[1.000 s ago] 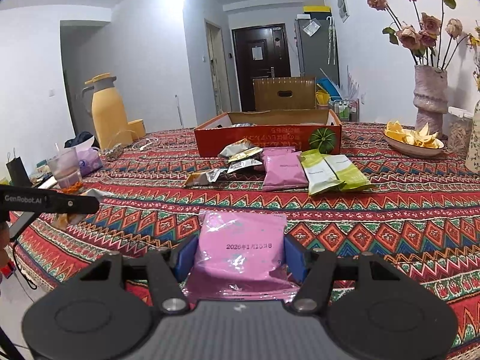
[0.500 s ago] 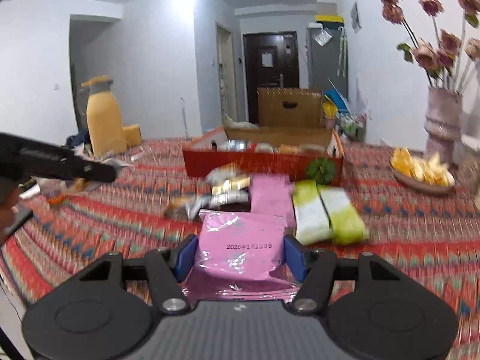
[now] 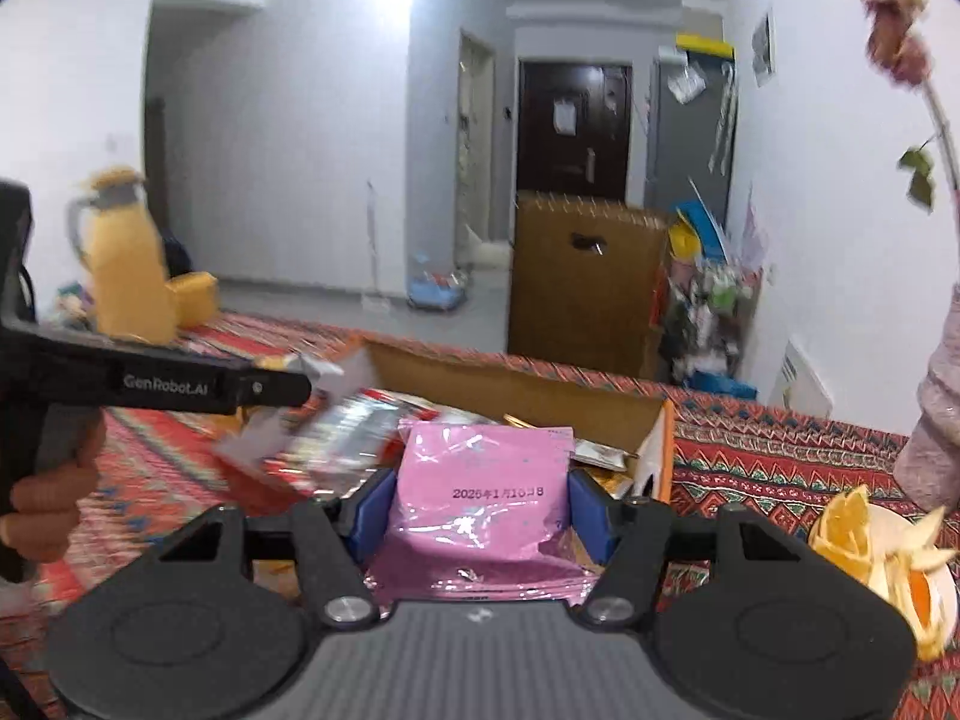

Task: Organize snacks
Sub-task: 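Carry both packets into the box and open both tools, then withdraw both empty tools from the box back over the snack pile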

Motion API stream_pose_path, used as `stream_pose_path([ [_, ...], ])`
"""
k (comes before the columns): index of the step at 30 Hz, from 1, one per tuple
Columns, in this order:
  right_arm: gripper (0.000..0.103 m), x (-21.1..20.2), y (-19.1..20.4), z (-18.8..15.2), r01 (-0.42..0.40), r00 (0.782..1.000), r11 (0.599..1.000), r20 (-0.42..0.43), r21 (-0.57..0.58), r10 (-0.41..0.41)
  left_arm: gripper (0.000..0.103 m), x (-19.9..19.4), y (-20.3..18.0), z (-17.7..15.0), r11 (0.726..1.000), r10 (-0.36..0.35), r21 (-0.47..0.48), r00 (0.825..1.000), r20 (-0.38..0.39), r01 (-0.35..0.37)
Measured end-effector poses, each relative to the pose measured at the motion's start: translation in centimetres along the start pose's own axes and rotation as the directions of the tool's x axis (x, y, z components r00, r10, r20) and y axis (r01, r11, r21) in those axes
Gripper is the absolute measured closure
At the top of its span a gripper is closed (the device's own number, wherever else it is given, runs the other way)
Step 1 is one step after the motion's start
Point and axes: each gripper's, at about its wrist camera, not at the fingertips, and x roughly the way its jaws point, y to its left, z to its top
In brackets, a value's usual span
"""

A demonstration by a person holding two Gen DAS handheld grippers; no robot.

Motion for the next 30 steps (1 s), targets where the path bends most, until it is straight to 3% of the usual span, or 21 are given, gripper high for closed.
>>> stream_pose_path([
  [7,0.041,10.7,-2.5,0.0,0.131,0.982,0.991,-0.136,0.007,-0.129,0.054,11.3,0.7,1.8,0.992,0.117,-0.03,0.985,-0.129,-0.122],
  [9,0.039,12.4,-2.7,-0.4,0.143,0.978,0.99,-0.152,0.001,-0.142,0.034,13.0,0.6,1.9,0.989,0.143,-0.029,0.979,-0.144,-0.148],
  [10,0.032,12.9,-2.9,-0.7,0.16,0.975,0.987,-0.154,-0.008,-0.159,0.02,13.3,0.8,1.9,0.988,0.143,-0.041,0.978,-0.151,-0.15],
  [11,0.029,13.0,-3.4,-1.1,0.181,0.971,0.983,-0.155,-0.011,-0.181,0.019,13.2,0.8,2.0,0.989,0.126,-0.056,0.98,-0.157,-0.136],
  [13,0.025,13.1,-3.4,-1.3,0.183,0.974,0.983,-0.139,0.003,-0.181,0.017,12.5,1.0,2.0,0.994,0.086,-0.052,0.987,-0.133,-0.094],
  [15,0.02,12.8,-3.4,-1.3,0.164,0.978,0.986,-0.132,0.023,-0.159,0.016,11.6,0.9,2.0,0.994,0.102,-0.021,0.989,-0.11,-0.104],
  [24,0.016,8.7,-3.2,0.8,0.136,0.988,0.99,-0.078,0.046,-0.132,0.014,6.1,0.5,3.5,0.993,0.114,0.032,0.993,-0.039,-0.113],
  [30,0.013,3.2,-2.7,2.0,0.108,0.994,0.993,-0.033,0.048,-0.106,0.013,-2.5,1.0,3.3,0.993,0.092,0.067,0.996,0.004,-0.092],
])
